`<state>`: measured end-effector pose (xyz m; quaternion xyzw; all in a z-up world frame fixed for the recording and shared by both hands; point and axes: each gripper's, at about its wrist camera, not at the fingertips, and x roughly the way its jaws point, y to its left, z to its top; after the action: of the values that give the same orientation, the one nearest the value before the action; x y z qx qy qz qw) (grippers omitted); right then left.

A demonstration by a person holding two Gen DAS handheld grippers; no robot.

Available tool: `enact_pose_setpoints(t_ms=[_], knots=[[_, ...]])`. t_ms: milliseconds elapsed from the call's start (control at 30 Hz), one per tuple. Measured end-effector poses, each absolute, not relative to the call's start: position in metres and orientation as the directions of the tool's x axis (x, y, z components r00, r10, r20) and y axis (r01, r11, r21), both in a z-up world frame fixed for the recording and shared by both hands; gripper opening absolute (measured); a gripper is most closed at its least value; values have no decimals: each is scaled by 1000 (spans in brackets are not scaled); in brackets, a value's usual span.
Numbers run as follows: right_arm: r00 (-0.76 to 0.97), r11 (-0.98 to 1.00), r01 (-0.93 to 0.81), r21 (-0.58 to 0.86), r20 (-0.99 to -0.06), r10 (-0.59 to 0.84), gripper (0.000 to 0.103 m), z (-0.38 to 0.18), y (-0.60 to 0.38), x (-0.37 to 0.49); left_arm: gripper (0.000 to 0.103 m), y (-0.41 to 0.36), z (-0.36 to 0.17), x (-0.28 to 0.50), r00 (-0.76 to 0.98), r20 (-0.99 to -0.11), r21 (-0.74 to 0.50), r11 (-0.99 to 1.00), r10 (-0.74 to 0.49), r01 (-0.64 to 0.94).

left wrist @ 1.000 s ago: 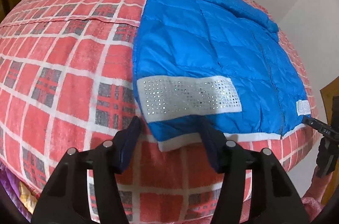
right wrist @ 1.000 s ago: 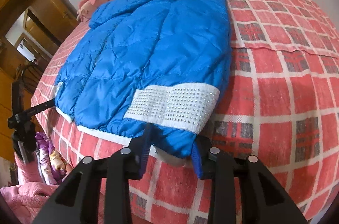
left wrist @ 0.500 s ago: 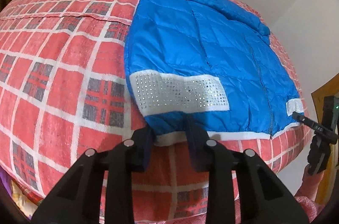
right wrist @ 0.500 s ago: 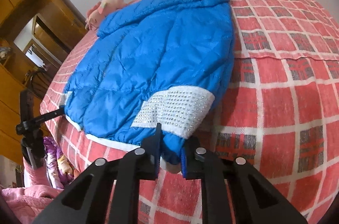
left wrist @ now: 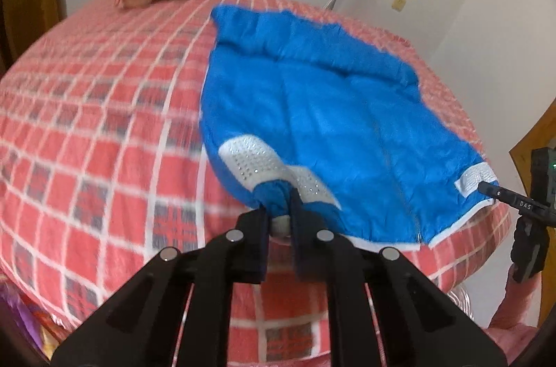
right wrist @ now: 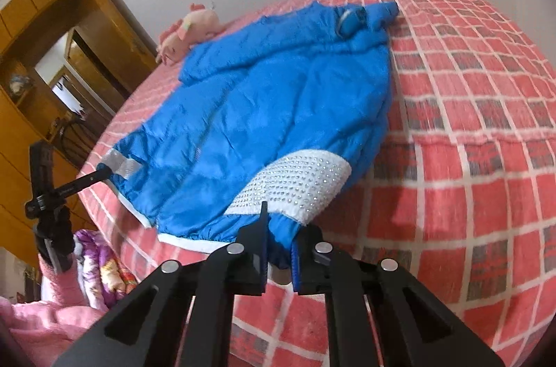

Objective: Fold large clothes
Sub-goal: 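Grasp the hem with both grippers and lift it toward the collar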

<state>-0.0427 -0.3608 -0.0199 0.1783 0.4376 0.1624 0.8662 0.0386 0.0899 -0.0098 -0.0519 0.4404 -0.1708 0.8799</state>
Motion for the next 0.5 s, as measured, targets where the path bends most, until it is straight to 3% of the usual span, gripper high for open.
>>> enact_pose_setpoints(t_ms=[200, 500], knots=[[627, 871, -152, 467, -636, 450, 9, 28, -376, -14, 8, 75, 32, 77, 648, -701, -172, 952, -298, 252], [654, 851, -98, 517, -611, 446, 9, 69, -404, 83, 9, 39, 75, 159, 767, -618, -42, 981, -174, 189]])
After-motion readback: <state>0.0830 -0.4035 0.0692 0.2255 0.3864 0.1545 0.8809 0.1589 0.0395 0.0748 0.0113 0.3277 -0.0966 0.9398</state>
